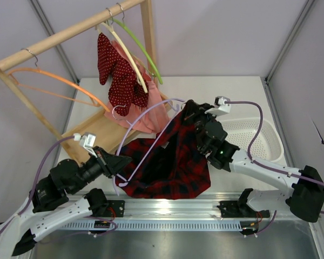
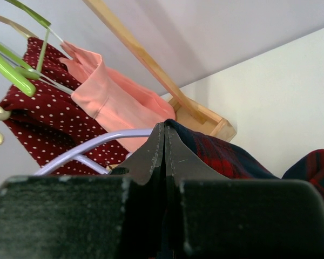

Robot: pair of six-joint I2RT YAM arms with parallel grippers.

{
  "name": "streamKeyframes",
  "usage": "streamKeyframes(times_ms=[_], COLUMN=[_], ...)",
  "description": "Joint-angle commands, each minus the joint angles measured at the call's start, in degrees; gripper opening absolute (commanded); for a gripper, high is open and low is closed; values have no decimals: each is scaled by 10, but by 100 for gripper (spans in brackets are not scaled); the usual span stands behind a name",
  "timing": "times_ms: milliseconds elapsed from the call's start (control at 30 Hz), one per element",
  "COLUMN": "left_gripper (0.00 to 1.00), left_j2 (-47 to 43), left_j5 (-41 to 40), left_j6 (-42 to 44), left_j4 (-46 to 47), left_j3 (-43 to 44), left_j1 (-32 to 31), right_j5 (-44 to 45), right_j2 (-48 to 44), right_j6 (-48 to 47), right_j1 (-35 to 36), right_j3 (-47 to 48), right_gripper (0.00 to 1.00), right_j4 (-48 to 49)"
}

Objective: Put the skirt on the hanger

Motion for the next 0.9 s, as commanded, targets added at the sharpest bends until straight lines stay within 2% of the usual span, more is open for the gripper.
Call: streamKeyframes(times_ms=[0,300,867], left_gripper=[0,0,0], left_j2=[-13,-18,-7], left_j5=[13,42,12], left_j6=[-1,6,-5], left_j4=[52,73,49], left_j3=[12,9,-9], left_j1=[-3,-2,-3], right_j5=[32,34,28], right_j2=[8,36,17], right_j6=[-25,-67,-17], right_j1=[2,7,7], right_j3=[19,31,34], right_gripper=[0,0,0], right_j4=[49,81,91])
